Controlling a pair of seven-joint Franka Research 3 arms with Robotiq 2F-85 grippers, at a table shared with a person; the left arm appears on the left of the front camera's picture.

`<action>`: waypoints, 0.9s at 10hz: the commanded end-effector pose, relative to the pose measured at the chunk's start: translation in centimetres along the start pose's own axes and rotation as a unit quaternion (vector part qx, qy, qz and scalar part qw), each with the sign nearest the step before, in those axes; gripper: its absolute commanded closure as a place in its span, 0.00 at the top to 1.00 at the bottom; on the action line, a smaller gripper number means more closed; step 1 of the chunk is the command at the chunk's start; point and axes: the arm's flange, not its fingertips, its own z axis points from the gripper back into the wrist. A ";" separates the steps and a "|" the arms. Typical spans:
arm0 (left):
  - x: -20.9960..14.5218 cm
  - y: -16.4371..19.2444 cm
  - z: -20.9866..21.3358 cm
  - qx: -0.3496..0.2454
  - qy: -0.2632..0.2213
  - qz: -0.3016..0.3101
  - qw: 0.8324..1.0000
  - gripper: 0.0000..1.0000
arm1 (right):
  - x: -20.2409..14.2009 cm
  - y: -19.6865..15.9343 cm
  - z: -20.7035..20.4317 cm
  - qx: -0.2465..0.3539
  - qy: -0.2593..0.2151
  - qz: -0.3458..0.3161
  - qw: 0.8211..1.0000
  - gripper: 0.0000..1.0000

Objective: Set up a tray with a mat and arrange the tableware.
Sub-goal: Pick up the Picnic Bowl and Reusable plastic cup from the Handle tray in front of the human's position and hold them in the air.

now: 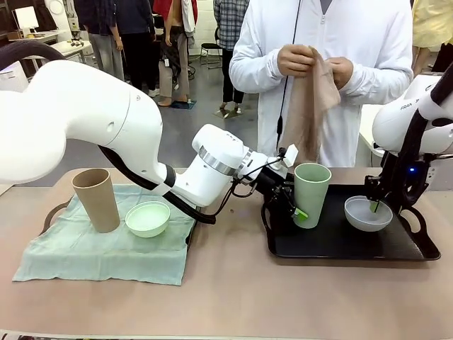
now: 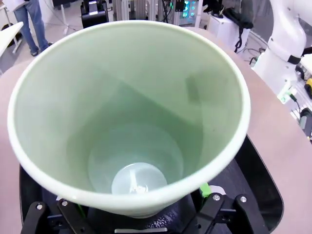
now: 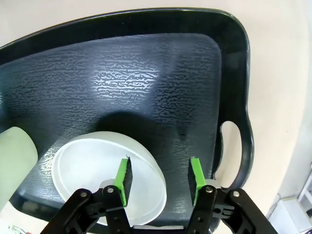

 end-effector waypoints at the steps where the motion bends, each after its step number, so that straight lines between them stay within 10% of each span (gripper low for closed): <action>1: -0.3 0.3 0.1 -0.001 -0.025 -0.004 1.000 0.41 | 0.0 -0.5 -0.9 0.021 -0.006 0.016 1.000 0.01; 2: -0.3 0.3 0.1 -0.003 -0.026 -0.002 1.000 0.41 | 0.0 -0.6 -1.0 0.022 -0.003 0.019 1.000 0.00; 3: -0.3 0.4 0.1 -0.002 -0.026 -0.001 1.000 0.00 | 0.0 -0.6 -1.0 0.025 -0.003 0.021 0.999 0.00; 4: -0.3 0.3 0.1 -0.002 -0.026 -0.001 1.000 0.35 | 0.0 -0.7 -1.0 0.025 -0.002 0.022 0.999 0.00; 5: -0.3 0.3 0.1 -0.001 -0.025 0.000 1.000 0.00 | 0.1 -0.7 -1.0 0.025 -0.003 0.024 0.999 0.00; 7: -0.3 0.4 0.2 0.001 -0.025 0.000 1.000 0.00 | 0.2 -0.8 -1.0 0.023 -0.001 0.024 0.999 0.00; 8: -0.2 0.3 0.2 0.001 -0.026 0.000 1.000 0.22 | 0.2 -0.8 -0.9 0.022 -0.001 0.024 0.999 0.00; 9: -0.2 0.3 0.2 0.001 -0.026 0.000 1.000 0.22 | 0.2 -0.8 -0.8 0.020 0.000 0.024 1.000 0.00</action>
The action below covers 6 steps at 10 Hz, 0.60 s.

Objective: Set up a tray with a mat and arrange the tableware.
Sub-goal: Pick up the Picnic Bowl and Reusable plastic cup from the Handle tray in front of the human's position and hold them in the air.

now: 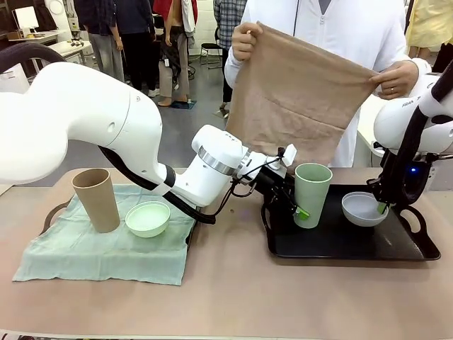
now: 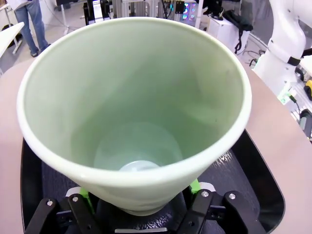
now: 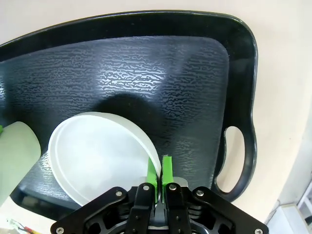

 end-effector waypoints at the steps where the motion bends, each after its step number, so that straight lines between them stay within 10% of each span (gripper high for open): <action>1: 0.1 0.0 0.2 0.003 -0.022 -0.002 1.000 0.00 | 0.1 -0.5 -0.7 0.003 0.001 0.008 1.000 0.00; 2: 0.3 -0.3 0.4 -0.001 -0.023 0.000 1.000 0.22 | 0.1 -0.5 -0.4 0.005 -0.005 0.006 1.000 0.00; 6: 6.0 -4.8 5.1 -0.004 -0.035 -0.008 0.999 0.22 | -3.9 0.8 9.5 0.055 -0.035 0.049 0.997 0.00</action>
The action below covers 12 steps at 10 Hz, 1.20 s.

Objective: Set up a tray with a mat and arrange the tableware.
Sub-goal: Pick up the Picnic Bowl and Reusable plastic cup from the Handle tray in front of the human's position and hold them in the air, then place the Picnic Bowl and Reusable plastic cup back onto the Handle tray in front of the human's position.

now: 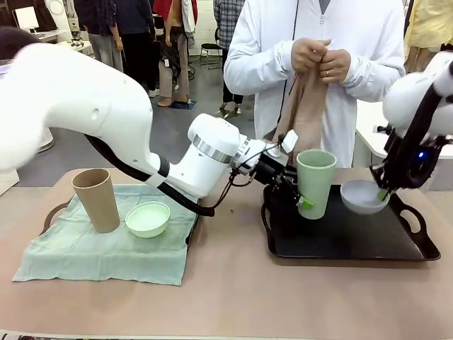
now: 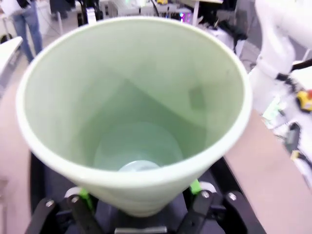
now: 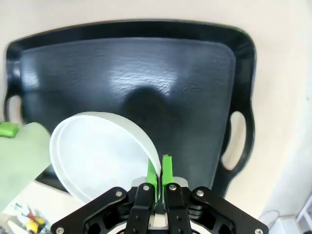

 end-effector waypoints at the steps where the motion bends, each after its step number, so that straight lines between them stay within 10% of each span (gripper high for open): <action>1: 4.2 -4.8 3.7 0.013 0.009 -0.012 1.000 0.22 | -3.8 0.7 7.7 0.027 -0.024 0.033 0.999 0.00; 4: 10.2 -8.4 5.7 0.027 0.029 -0.063 0.997 0.22 | -8.5 1.0 16.2 0.001 -0.055 0.037 0.998 0.00; 12: 13.1 -8.8 6.0 0.021 0.037 -0.085 0.996 0.22 | -9.6 1.3 17.8 0.004 -0.061 0.035 0.998 0.00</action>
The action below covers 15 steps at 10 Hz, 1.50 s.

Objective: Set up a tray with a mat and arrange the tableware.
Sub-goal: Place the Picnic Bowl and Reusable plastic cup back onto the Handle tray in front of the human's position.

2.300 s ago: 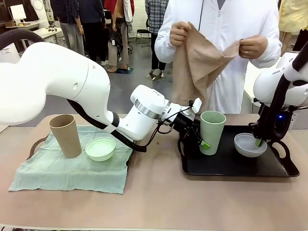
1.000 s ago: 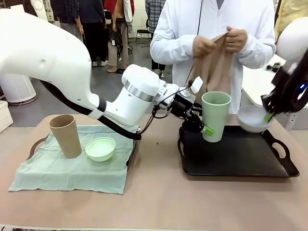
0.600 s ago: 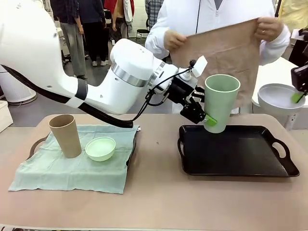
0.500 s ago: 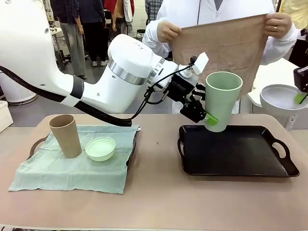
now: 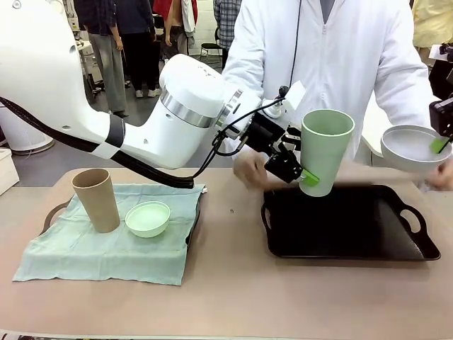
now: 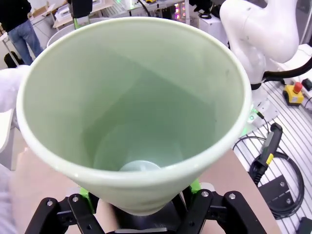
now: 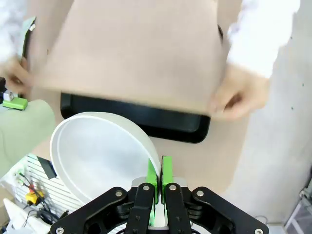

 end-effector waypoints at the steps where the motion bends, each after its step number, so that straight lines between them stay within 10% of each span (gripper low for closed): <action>1: 0.4 0.1 0.1 0.001 -0.001 -0.005 1.000 0.22 | 0.3 0.1 -0.1 0.008 -0.006 -0.002 1.000 0.00; 15: 0.4 0.1 0.1 0.001 -0.001 -0.005 1.000 0.22 | 0.3 0.1 -0.1 0.008 -0.006 -0.002 1.000 0.00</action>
